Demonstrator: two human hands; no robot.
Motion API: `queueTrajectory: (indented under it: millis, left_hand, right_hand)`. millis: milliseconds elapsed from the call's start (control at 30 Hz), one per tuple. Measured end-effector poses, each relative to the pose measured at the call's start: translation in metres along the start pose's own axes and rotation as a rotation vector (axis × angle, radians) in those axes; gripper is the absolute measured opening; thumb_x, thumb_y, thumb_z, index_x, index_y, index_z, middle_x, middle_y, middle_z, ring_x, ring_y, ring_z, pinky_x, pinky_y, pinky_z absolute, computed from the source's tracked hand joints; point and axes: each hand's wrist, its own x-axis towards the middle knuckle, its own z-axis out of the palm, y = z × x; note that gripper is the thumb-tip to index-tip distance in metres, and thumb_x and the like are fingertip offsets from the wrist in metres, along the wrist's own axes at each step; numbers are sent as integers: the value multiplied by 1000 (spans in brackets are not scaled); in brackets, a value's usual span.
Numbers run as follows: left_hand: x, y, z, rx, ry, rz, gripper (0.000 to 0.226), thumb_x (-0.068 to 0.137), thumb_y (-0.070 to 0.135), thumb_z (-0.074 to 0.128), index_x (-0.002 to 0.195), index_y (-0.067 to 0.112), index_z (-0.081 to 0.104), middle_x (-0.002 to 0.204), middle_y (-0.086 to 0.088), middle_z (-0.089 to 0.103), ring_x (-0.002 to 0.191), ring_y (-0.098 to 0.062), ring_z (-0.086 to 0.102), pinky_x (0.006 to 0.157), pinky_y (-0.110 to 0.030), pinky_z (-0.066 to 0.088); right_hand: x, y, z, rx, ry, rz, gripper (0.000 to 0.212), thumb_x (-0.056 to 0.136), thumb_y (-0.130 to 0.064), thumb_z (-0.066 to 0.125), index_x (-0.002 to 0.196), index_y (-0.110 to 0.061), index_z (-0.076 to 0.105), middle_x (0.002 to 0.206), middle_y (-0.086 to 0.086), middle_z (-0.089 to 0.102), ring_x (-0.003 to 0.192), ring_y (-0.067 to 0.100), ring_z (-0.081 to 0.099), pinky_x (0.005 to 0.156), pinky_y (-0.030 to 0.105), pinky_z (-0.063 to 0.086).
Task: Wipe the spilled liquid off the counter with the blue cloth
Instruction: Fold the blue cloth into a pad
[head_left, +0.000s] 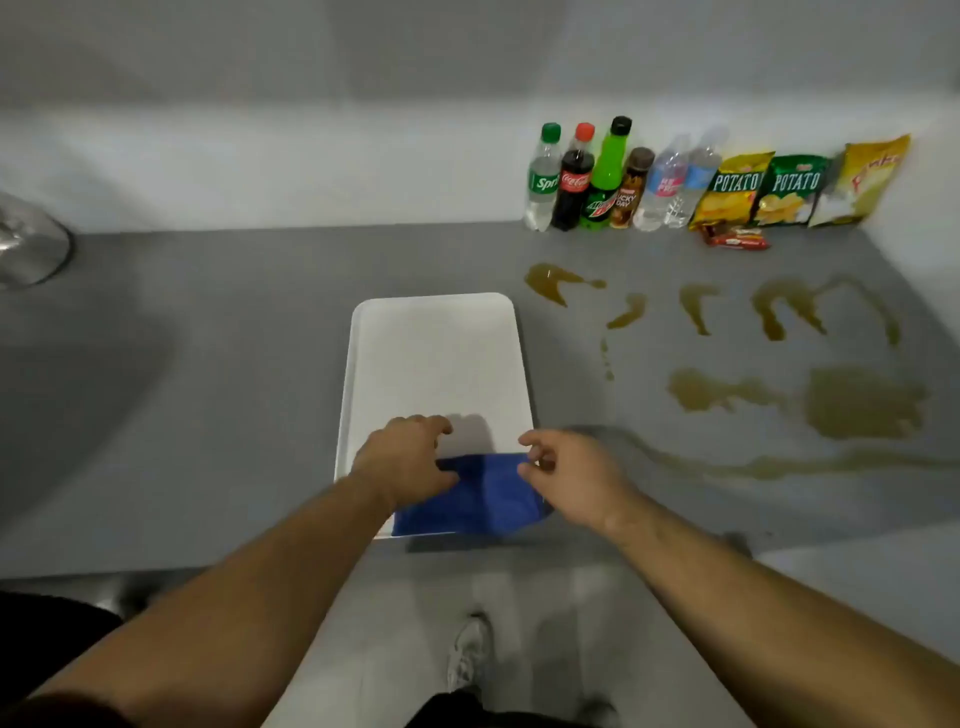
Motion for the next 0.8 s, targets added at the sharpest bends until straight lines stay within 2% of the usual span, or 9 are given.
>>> queueTrajectory:
  millis: [67, 167, 267, 367, 433, 533, 667, 733, 800]
  left_hand:
    - [3, -6, 0, 115, -16, 9, 65, 76, 50, 75, 135, 33, 52, 121, 4, 64, 106, -23, 61, 90, -40, 56]
    - [7, -15, 6, 99, -66, -55, 43, 78, 54, 75, 110, 29, 62, 107, 2, 68, 93, -23, 63, 83, -40, 57]
    - [9, -22, 13, 46, -122, -83, 32, 84, 55, 70, 95, 26, 64, 91, 0, 67, 82, -21, 62, 77, -37, 55]
    - [7, -26, 17, -24, -92, -76, 28, 87, 55, 68, 88, 27, 61, 80, 5, 59, 75, -16, 58, 71, -32, 49]
    - [3, -28, 18, -76, -69, -40, 22, 89, 48, 68, 86, 28, 59, 81, 6, 59, 74, -15, 58, 69, -29, 46]
    - [-1, -34, 11, -186, -67, 25, 11, 89, 25, 69, 91, 29, 59, 89, 6, 63, 83, -18, 61, 69, -25, 45]
    - [-12, -33, -3, -477, -47, -7, 24, 85, 6, 71, 102, 24, 69, 98, 6, 70, 93, -13, 65, 81, -27, 55]
    - [-17, -22, -12, -569, 1, 35, 23, 83, 4, 72, 95, 23, 74, 92, 5, 75, 89, -12, 68, 81, -25, 54]
    - [-24, -4, -23, -718, -18, 145, 25, 84, -1, 69, 89, 23, 77, 89, 3, 77, 86, -14, 71, 78, -23, 55]
  right_hand:
    - [8, -3, 10, -52, -2, -1, 41, 93, -28, 73, 134, -25, 67, 102, -15, 64, 93, 10, 66, 92, 30, 54]
    - [13, -9, 20, -174, -47, 21, 50, 94, -28, 70, 143, -22, 59, 121, -6, 62, 105, 17, 63, 95, 31, 50]
    - [18, -12, 25, -311, -77, 2, 37, 94, -30, 69, 130, -22, 67, 121, -2, 61, 108, 21, 62, 89, 30, 49]
    - [21, -12, 29, -339, -74, 14, 24, 97, -32, 68, 119, -25, 71, 118, -6, 60, 105, 17, 60, 87, 27, 47]
    - [22, -12, 29, -343, -61, 16, 19, 97, -34, 69, 113, -24, 72, 116, -8, 58, 103, 14, 58, 87, 26, 47]
    - [18, -13, 26, -319, -38, 9, 16, 94, -33, 71, 106, -22, 71, 110, -7, 57, 103, 14, 54, 92, 29, 49]
    - [2, -15, 17, -172, -67, 100, 5, 98, -28, 63, 96, -30, 59, 92, -8, 63, 89, 16, 61, 79, 33, 54]
    - [-9, -16, 11, -68, -86, 136, 12, 99, -23, 59, 101, -35, 58, 93, -9, 66, 88, 13, 64, 79, 33, 56]
    - [-23, -20, 1, 25, -103, 127, 28, 97, -18, 58, 115, -40, 60, 104, -10, 70, 95, 10, 66, 84, 31, 57]
